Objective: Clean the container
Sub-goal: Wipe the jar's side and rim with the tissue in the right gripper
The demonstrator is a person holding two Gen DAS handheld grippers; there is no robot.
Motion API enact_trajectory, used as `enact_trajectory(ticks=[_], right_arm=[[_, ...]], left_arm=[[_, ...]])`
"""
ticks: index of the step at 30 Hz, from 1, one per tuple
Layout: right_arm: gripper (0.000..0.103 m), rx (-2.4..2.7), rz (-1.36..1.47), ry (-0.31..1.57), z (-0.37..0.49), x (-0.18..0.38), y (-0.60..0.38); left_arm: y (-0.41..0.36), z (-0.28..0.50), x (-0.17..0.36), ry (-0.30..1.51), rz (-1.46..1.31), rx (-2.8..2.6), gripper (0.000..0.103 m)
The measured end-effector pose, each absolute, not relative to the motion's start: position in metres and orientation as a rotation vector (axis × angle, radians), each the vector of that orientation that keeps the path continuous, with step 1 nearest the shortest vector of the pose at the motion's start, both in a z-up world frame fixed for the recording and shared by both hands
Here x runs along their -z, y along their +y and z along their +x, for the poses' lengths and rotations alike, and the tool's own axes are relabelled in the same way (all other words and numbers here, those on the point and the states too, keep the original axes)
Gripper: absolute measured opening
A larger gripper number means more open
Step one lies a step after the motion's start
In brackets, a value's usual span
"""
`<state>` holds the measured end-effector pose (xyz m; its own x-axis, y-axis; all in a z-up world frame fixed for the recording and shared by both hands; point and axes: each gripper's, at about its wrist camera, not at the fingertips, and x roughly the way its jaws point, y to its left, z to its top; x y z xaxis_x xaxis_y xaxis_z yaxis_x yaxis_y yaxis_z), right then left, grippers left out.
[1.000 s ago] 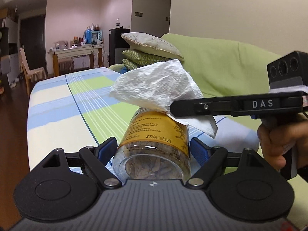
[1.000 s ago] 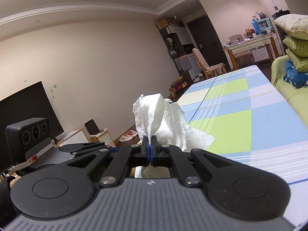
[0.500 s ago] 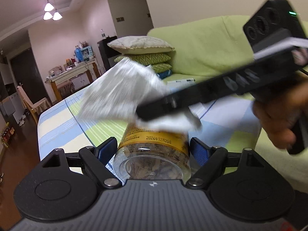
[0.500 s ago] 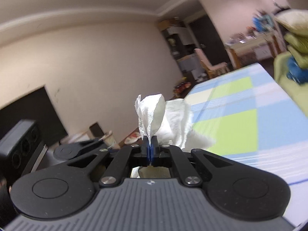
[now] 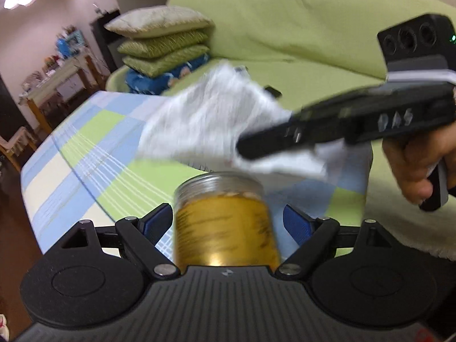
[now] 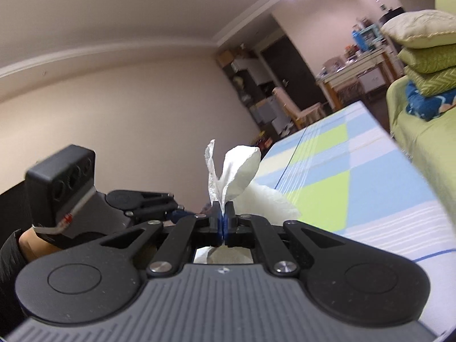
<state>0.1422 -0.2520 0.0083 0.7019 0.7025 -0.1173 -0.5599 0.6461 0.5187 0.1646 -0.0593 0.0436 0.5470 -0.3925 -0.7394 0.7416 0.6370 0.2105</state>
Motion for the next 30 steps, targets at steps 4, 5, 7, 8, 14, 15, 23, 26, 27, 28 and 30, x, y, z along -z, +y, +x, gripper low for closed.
enact_trajectory(ticks=[4,5,7,8,14,15,23,26,27,28,30], right_arm=[[0.000,-0.705,0.480,0.326,0.148,-0.007,-0.265],[0.000,-0.700,0.485,0.327,0.148,-0.005,-0.267],[0.000,-0.694,0.496,0.330,0.144,-0.001,-0.273],[0.000,-0.692,0.501,0.332,0.143,0.001,-0.275],[0.000,-0.672,0.515,0.338,0.146,0.006,-0.283],[0.000,-0.668,0.518,0.337,0.146,0.006,-0.284],[0.000,-0.653,0.514,0.324,0.149,0.003,-0.283],[0.000,-0.658,0.510,0.322,0.149,0.001,-0.279],[0.000,-0.663,0.510,0.321,0.149,0.001,-0.277],[0.000,-0.668,0.509,0.321,0.150,0.001,-0.275],[0.000,-0.685,0.509,0.319,0.149,0.000,-0.269]], left_arm=[[-0.075,0.183,-0.041,0.755,0.614,0.696,0.087],[-0.078,0.187,-0.040,0.767,0.630,0.692,0.087],[-0.084,0.198,-0.037,0.789,0.658,0.677,0.087],[-0.087,0.202,-0.035,0.798,0.682,0.668,0.087],[-0.094,0.199,-0.019,0.772,0.794,0.633,0.087],[-0.094,0.196,-0.018,0.757,0.798,0.629,0.087],[-0.068,0.173,-0.026,0.491,0.594,0.604,0.087],[-0.051,0.159,-0.025,0.438,0.523,0.583,0.087],[-0.044,0.154,-0.025,0.424,0.501,0.578,0.087],[-0.037,0.149,-0.025,0.414,0.476,0.573,0.087],[-0.022,0.140,-0.027,0.403,0.428,0.565,0.087]])
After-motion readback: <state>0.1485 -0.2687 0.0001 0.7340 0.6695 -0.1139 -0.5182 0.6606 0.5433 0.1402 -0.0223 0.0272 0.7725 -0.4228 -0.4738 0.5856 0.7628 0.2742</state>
